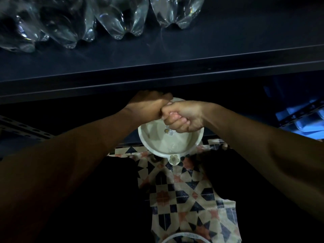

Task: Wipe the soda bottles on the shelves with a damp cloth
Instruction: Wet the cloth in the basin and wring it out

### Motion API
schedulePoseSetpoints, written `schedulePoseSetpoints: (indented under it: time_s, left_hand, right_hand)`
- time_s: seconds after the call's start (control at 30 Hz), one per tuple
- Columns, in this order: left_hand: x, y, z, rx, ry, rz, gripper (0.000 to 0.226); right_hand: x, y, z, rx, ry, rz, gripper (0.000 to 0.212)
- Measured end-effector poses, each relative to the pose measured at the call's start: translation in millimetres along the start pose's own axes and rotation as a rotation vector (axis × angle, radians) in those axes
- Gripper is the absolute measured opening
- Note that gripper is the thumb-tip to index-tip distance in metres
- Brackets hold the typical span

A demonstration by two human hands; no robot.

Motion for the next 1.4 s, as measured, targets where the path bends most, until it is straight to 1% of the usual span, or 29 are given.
schedulePoseSetpoints:
  time_s: [0.03, 0.1, 0.17, 0.2, 0.23, 0.27, 0.3, 0.37, 0.4, 0.43, 0.5, 0.57, 0.6, 0.73, 0.83, 0.93, 1.07, 1.13, 1.3, 1.4]
  left_hand:
    - [-5, 0, 4, 0.026, -0.047, 0.011, 0.034]
    - [-13, 4, 12, 0.054, -0.117, -0.035, 0.027]
    - [-23, 8, 24, 0.085, -0.190, -0.096, 0.022]
    - [-27, 10, 29, 0.102, -0.239, -0.119, 0.020]
    - [-32, 12, 33, 0.117, -0.282, -0.138, 0.019]
    - [-36, 14, 36, 0.132, -0.313, -0.157, 0.022]
    - [-40, 15, 38, 0.145, -0.330, -0.190, 0.027]
    - [-47, 15, 40, 0.161, -0.335, -0.280, 0.042]
    - [-52, 14, 41, 0.172, -0.335, -0.319, 0.045]
    - [-57, 12, 42, 0.184, -0.337, -0.353, 0.042]
    - [-65, 7, 41, 0.227, -0.345, -0.426, 0.027]
    - [-69, 1, 40, 0.287, -0.336, -0.514, 0.013]
    - [-69, -2, 40, 0.318, -0.322, -0.561, 0.010]
    - [-72, -7, 35, 0.415, -0.279, -0.781, 0.004]
    - [-77, -7, 31, 0.435, -0.278, -0.898, 0.011]
    - [-81, -7, 33, 0.443, -0.300, -0.978, 0.010]
    - [-83, -5, 32, 0.438, -0.316, -0.998, 0.016]
    - [-80, -2, 31, 0.416, -0.347, -0.941, 0.014]
    - [-66, 0, 26, 0.328, -0.424, -0.773, 0.022]
    - [-62, 1, 26, 0.294, -0.478, -0.749, 0.023]
  right_hand:
    - [5, -2, 0, -0.048, 0.126, -0.180, 0.043]
    - [16, -7, 0, -0.111, 0.349, -0.564, 0.029]
    - [24, -10, 2, -0.158, 0.506, -0.944, 0.007]
    - [24, -9, 2, -0.173, 0.563, -1.129, 0.019]
    - [28, -5, 5, -0.190, 0.598, -1.254, 0.039]
    - [31, -1, 6, -0.169, 0.626, -1.281, 0.054]
    - [32, 1, 5, -0.126, 0.656, -1.277, 0.062]
    - [33, 4, 4, -0.059, 0.700, -1.338, 0.067]
    - [34, 7, 7, -0.036, 0.725, -1.397, 0.065]
    - [34, 8, 8, -0.001, 0.745, -1.460, 0.063]
    - [33, 10, 16, 0.048, 0.776, -1.545, 0.063]
    - [33, 7, 21, 0.060, 0.807, -1.609, 0.065]
    - [34, 5, 22, 0.066, 0.824, -1.636, 0.065]
    - [34, -6, 22, 0.078, 0.812, -1.706, 0.060]
    - [36, -6, 21, 0.099, 0.807, -1.729, 0.054]
    - [39, -4, 19, 0.122, 0.826, -1.748, 0.050]
    - [38, -2, 16, 0.123, 0.825, -1.761, 0.050]
    - [38, 1, 14, 0.125, 0.809, -1.729, 0.047]
    - [33, 0, 7, 0.144, 0.775, -1.678, 0.046]
    - [27, -1, 4, 0.151, 0.739, -1.671, 0.048]
Point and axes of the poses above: each hand's wrist, its own z-axis towards the middle knuckle, its own x-axis out of the back of the hand, y = z × x, the point moved 5 cm from there along z, towards the middle knuckle, and after that the axes turned 10 degrees about -y, right-handed, at the moved point
